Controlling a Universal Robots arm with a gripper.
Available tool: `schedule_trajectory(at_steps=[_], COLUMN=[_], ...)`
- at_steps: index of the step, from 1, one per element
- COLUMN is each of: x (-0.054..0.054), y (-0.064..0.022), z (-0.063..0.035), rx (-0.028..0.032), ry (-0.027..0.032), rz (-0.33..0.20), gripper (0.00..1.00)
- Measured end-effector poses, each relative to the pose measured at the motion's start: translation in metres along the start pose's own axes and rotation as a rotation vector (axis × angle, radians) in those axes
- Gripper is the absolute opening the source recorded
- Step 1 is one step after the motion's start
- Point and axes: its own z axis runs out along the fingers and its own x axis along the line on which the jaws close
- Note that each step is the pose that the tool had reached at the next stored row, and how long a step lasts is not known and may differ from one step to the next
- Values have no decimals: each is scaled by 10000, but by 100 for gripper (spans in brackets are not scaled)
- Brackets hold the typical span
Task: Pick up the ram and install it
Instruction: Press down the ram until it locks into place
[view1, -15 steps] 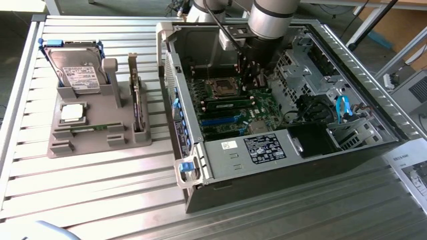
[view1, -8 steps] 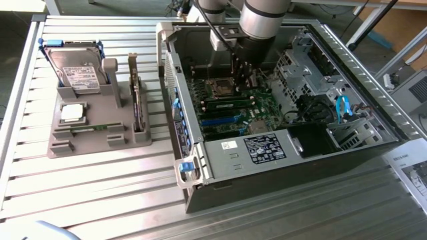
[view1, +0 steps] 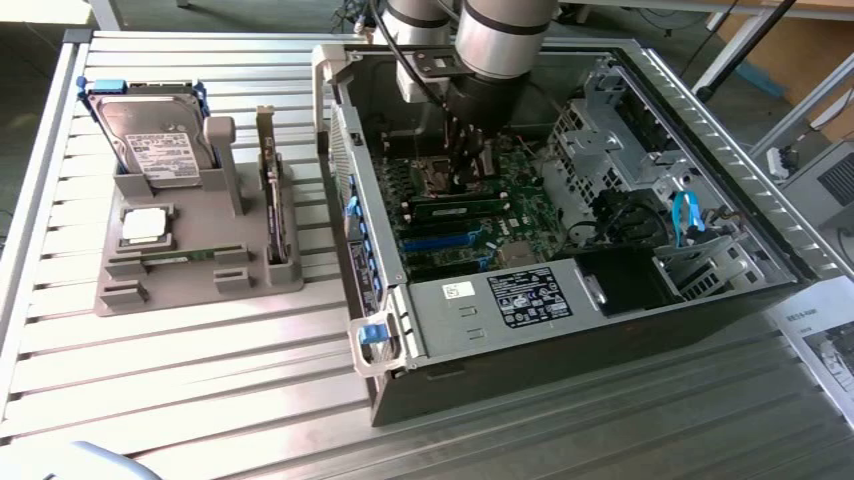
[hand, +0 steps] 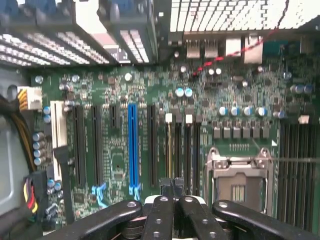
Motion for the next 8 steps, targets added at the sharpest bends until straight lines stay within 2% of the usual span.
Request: schedule_trajectory(at_steps=[4, 8], x=[0, 1], y=[4, 58], z=[0, -2], rx=[-1, -1], ry=[0, 0], rz=[-1, -1], gripper=[10, 10])
